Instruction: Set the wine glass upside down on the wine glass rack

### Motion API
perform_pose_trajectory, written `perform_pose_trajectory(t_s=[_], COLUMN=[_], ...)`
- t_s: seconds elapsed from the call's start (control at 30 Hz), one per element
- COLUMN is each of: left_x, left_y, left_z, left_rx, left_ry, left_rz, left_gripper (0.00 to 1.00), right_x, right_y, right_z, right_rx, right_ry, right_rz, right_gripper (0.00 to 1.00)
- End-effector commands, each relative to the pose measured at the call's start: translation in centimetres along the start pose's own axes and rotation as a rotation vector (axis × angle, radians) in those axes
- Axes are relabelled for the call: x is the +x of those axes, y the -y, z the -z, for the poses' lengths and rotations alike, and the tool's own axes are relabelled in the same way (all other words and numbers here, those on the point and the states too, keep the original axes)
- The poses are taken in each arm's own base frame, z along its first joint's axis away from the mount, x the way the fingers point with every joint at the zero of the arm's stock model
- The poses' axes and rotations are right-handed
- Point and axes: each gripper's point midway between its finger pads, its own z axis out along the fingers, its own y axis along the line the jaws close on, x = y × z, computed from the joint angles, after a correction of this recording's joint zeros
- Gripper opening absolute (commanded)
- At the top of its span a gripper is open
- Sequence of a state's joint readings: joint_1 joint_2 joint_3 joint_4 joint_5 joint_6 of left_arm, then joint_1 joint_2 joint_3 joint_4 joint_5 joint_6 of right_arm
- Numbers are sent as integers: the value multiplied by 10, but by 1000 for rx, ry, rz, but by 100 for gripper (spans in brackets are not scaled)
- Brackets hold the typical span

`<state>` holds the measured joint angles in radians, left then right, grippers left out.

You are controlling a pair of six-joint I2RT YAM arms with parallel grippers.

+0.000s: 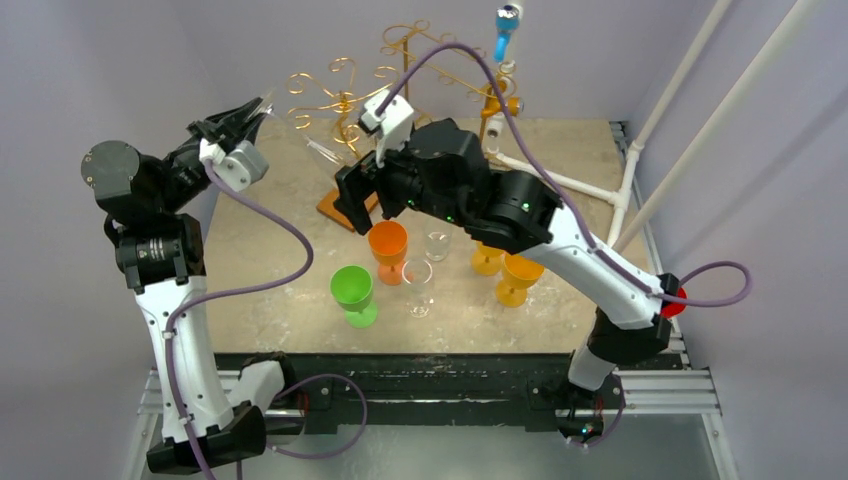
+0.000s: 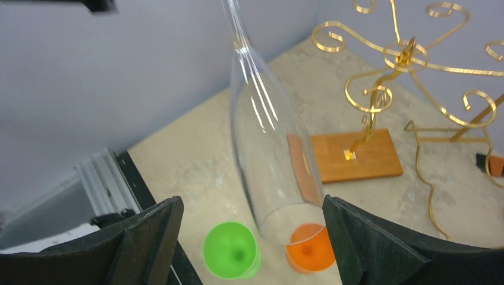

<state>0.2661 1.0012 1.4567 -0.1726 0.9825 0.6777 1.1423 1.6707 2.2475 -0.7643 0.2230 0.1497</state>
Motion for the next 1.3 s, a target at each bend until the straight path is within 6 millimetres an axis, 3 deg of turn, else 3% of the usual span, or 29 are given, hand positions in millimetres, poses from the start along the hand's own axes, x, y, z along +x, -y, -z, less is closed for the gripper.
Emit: perform_pose_trajectory(t_s=[0.0, 0.33, 0.5, 0.67, 0.73, 0.83, 0.87, 0.93, 0.97, 1.07, 1.17, 1.27], left_x=[-29, -46, -53, -53, -52, -57, -58, -59, -59, -49, -32, -7], left_y=[2, 14, 16, 15, 16, 11, 9, 1, -3, -5, 5, 3], left_z=[1, 1, 3, 2, 2, 2, 2, 1, 0, -6, -11, -11], left_rx=[41, 116, 124, 125, 125, 107, 93, 33, 5, -6, 42, -33], left_ry=[107, 188, 207, 214, 215, 228, 229, 240, 252, 245, 176, 81], left_rz=[-134, -137, -155, -165, -162, -184, -173, -83, -38, 135, 301, 458], left_gripper=[0, 0, 0, 0, 0, 0, 1, 67, 86, 99, 100, 100], right_x=[-4, 14, 21, 29, 29, 24, 21, 16, 13, 9, 13, 24], right_y=[7, 14, 3, -12, -12, 7, 17, 39, 49, 75, 98, 108], right_z=[-3, -36, -44, -47, -49, -54, -56, -59, -58, -60, -64, -67], right_rx=[-20, -22, -102, -203, -213, -164, -135, -84, -58, 3, 74, 118], right_ry=[34, -8, -2, -21, -18, 4, 17, 50, 73, 126, 152, 179], right_rz=[41, 126, 122, 113, 102, 42, 11, -31, -48, -79, -94, -78], right_gripper=[99, 97, 82, 75, 61, 13, 2, 0, 0, 0, 0, 0])
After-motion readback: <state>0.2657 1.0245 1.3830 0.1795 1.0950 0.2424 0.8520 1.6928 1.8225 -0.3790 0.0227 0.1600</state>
